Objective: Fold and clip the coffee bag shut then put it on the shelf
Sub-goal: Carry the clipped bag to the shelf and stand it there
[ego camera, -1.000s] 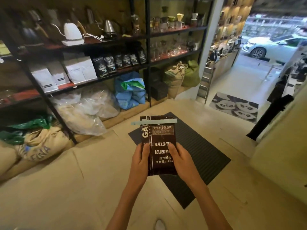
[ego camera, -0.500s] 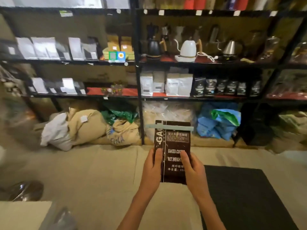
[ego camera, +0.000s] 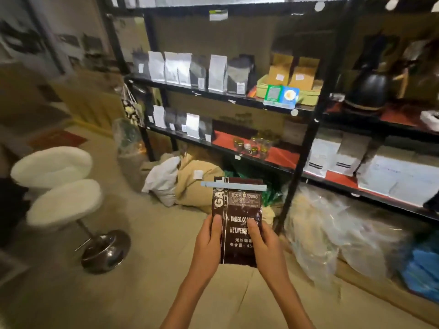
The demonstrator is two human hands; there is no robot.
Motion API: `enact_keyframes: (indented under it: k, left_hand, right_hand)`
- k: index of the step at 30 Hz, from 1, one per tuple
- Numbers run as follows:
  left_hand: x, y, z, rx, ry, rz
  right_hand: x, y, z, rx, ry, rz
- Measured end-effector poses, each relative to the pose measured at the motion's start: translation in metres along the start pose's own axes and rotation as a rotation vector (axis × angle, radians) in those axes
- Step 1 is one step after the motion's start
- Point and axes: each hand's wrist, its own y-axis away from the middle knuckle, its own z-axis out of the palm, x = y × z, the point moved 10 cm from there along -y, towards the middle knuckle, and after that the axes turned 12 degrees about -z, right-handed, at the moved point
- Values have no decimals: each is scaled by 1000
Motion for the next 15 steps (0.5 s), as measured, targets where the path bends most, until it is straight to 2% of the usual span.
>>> enact_keyframes:
  k: [2,8,12,15]
  left_hand:
    - [3,-54,-32,53,23,-15]
    - [19,-187,-87,89,28,-37]
    - [55,-290,-101,-13,-69,11]
    - [85,-352,-87,-107,-132,19]
  right_hand:
    - [13,-54,46,-84,28,3]
    - [43,-176,128,-139,128,13]
    - [48,-263,167,-108,88,6]
    - [48,-319,170,-44,44,31]
